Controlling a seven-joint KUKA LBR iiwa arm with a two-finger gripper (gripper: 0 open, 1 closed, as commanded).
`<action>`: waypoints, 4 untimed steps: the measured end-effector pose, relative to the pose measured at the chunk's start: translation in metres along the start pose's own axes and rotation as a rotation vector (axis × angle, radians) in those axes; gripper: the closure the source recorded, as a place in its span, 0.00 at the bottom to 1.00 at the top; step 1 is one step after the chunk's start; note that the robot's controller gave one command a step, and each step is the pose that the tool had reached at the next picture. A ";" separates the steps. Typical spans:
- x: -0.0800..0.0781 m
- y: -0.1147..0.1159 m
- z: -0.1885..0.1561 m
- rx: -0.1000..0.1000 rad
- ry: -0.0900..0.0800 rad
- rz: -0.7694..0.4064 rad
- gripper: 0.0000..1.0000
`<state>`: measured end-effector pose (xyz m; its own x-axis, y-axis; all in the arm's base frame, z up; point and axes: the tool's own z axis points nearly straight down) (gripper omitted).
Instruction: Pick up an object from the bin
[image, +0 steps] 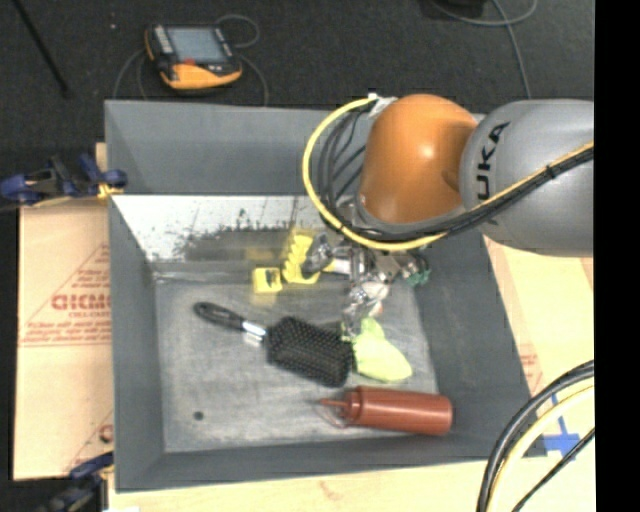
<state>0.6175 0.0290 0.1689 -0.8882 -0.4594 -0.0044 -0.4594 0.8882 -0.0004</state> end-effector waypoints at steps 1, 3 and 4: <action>0.000 0.000 0.000 -0.001 -0.001 0.001 0.00; 0.005 0.037 0.089 0.005 -0.003 -0.050 1.00; 0.005 0.037 0.088 0.005 -0.005 -0.050 1.00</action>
Offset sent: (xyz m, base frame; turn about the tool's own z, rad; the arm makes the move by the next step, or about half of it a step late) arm -0.0755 0.0178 -0.0989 0.0438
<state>0.5963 0.0601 0.0804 -0.8641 -0.5033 -0.0088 -0.5033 0.8641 -0.0052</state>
